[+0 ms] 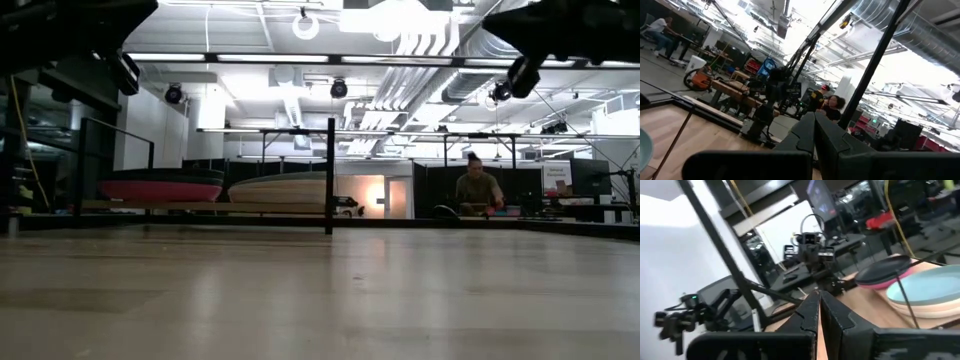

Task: Place and stack plates onto a shelf
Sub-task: Return to Home Position

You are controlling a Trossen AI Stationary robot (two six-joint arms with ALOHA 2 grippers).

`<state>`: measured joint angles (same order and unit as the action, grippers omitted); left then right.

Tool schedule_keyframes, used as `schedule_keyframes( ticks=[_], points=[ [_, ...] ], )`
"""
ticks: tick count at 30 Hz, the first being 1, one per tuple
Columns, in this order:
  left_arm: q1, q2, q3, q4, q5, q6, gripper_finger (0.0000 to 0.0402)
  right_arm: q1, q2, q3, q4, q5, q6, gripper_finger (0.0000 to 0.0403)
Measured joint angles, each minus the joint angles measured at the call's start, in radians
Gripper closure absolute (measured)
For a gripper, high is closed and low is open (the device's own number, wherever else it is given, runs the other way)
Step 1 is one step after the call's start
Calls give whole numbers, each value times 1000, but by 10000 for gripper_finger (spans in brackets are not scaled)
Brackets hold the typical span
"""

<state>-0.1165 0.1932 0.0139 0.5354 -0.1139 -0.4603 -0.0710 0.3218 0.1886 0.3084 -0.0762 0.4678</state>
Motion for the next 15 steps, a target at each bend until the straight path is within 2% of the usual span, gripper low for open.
schedule_keyframes(
  ticks=[3,10,15],
  points=[
    [0,0,0,0,0,0,401,-8,-95,-58,-1,-40,-2,403],
    [0,0,0,0,0,0,401,-8,-306,-178,-21,-29,-5,403],
    [0,0,0,-1,-1,0,401,-3,-318,-179,-112,-40,-18,403]
  ],
)
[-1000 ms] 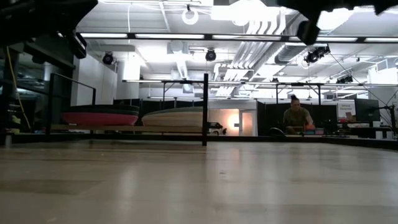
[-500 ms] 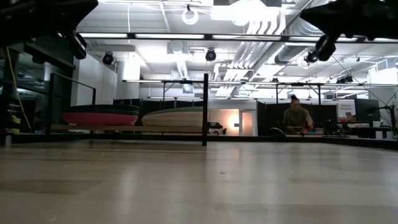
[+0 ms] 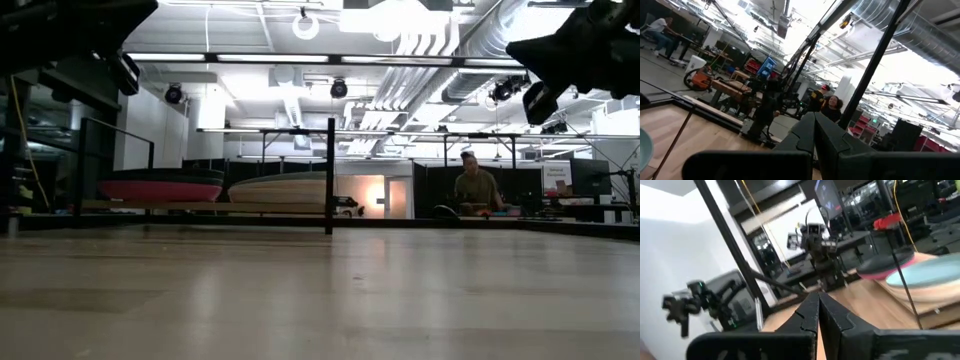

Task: Place and stack plates onto a shelf
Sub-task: Return to Home Position

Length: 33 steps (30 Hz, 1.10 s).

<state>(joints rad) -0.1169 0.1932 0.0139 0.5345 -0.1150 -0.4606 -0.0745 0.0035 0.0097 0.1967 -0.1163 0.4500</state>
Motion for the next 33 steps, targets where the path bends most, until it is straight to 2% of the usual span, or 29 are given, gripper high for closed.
schedule_keyframes(
  ticks=[8,14,33],
  points=[
    [0,0,0,-18,0,0,401,3,-3,0,-159,0,-138,403],
    [0,0,0,-18,0,0,401,3,15,0,-168,1,-237,403],
    [0,0,0,-18,0,0,401,3,17,1,-171,2,-242,403]
  ],
)
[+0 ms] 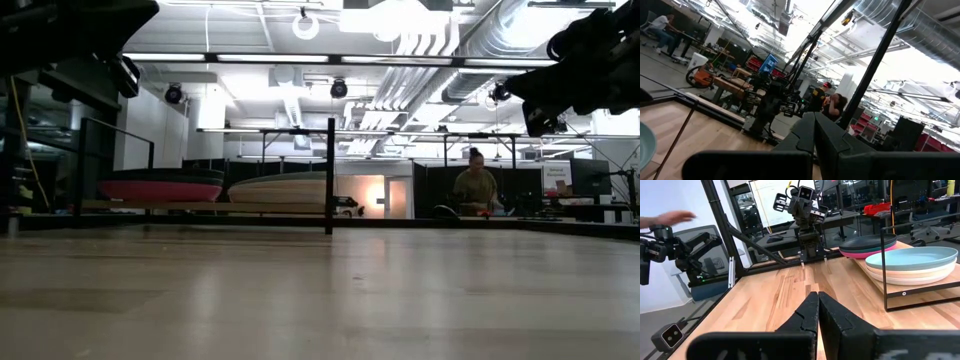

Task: Place and stack plates onto a shelf
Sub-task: Return to Home Position

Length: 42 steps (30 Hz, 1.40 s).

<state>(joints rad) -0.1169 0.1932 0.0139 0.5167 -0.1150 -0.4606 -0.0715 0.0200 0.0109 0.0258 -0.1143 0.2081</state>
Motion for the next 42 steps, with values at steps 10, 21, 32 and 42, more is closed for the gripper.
schedule_keyframes(
  ticks=[10,21,32,42],
  points=[
    [4,-138,1,-111,1,0,401,0,0,0,0,0,0,402],
    [74,-189,-1,-267,6,299,401,0,0,0,0,0,0,402],
    [110,-190,-1,-505,67,392,401,0,0,0,-1,0,0,402],
    [110,-189,-1,-498,70,368,401,0,0,0,-1,0,0,402]
  ],
)
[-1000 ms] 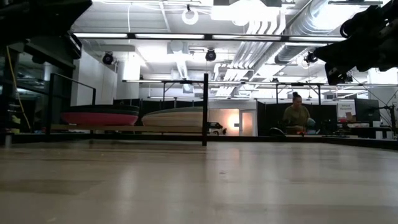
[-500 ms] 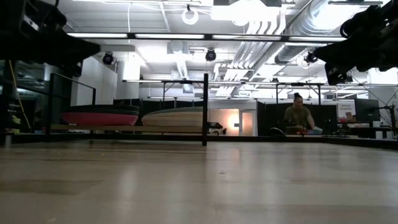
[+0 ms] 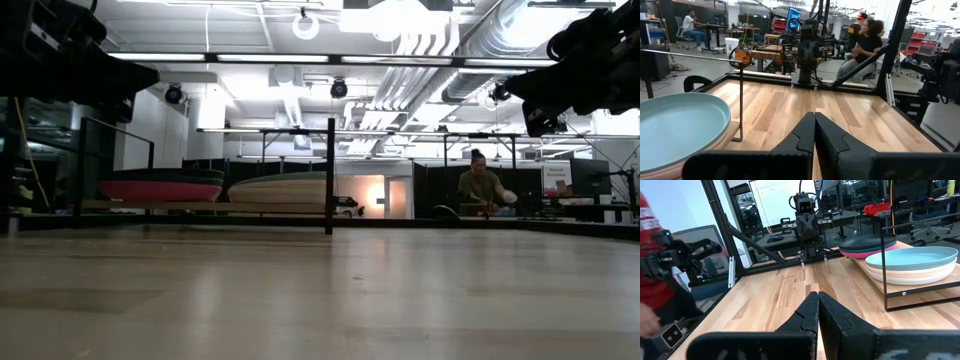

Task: Place and stack plates onto a shelf
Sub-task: Return to Home Position

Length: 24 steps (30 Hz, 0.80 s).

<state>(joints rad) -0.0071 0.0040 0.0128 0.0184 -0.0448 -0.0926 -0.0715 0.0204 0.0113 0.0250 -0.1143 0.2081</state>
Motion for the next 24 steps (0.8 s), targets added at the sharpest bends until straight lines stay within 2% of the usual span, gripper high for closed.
schedule_keyframes(
  ticks=[24],
  points=[
    [0,13,0,1,-3,-1,401,0,0,0,0,0,0,402]
  ],
)
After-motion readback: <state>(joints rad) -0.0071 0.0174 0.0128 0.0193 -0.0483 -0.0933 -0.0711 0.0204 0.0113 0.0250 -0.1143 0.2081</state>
